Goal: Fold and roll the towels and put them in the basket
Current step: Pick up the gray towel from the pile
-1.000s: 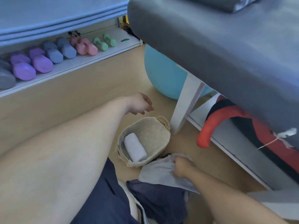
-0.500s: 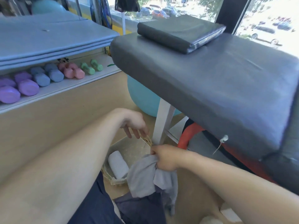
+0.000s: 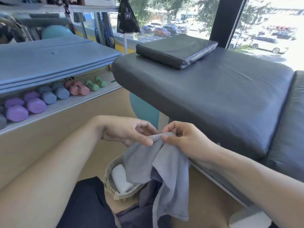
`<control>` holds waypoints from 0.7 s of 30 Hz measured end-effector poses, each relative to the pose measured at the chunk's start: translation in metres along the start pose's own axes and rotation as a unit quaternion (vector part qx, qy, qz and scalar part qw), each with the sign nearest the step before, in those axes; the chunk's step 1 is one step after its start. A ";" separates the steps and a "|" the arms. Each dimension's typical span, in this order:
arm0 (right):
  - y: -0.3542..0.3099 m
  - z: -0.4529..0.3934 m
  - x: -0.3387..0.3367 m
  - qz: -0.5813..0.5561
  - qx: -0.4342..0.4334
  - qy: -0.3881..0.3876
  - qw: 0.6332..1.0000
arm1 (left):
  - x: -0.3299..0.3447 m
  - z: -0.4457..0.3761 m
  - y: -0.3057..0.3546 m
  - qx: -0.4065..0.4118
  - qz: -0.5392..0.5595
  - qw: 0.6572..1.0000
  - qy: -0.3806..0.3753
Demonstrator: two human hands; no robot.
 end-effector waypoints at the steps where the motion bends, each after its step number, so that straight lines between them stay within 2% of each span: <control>1: 0.004 0.000 0.000 -0.016 0.009 0.001 1.000 | 0.002 -0.001 -0.007 -0.025 -0.029 0.999 0.001; 4: 0.013 -0.001 -0.001 0.058 0.019 0.007 0.998 | 0.003 -0.007 -0.019 -0.069 -0.107 0.992 0.026; 6: 0.021 -0.001 0.001 0.152 0.052 -0.025 0.987 | 0.008 -0.009 -0.013 -0.057 -0.072 0.996 0.017; 8: 0.032 0.003 0.008 0.210 0.099 -0.079 0.969 | 0.006 -0.011 -0.005 -0.051 -0.026 0.997 0.043; 10: 0.034 0.007 0.014 0.216 0.108 -0.108 0.964 | 0.002 -0.012 0.001 -0.056 0.014 0.994 0.091; 15: 0.019 0.022 0.033 0.159 0.076 -0.160 0.971 | 0.013 -0.021 0.006 -0.068 0.156 0.976 0.134; 17: 0.010 0.022 0.034 0.141 0.039 -0.113 0.983 | 0.013 -0.027 0.006 -0.059 0.215 0.963 0.150; 19: 0.004 0.016 0.023 0.104 -0.016 -0.026 0.994 | 0.012 -0.031 0.009 -0.047 0.252 0.955 0.150; 21: -0.007 0.013 0.009 0.095 -0.062 0.042 0.993 | 0.008 -0.033 0.009 -0.044 0.230 0.960 0.155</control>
Point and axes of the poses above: each hand's wrist, its own z-axis away from the middle knuckle, its own x-axis out of the palm, y = z × x, the point moved 8 cm from there along -z, towards the middle knuckle, and after that the axes turned 14 degrees about -z, right-handed, at the moved point
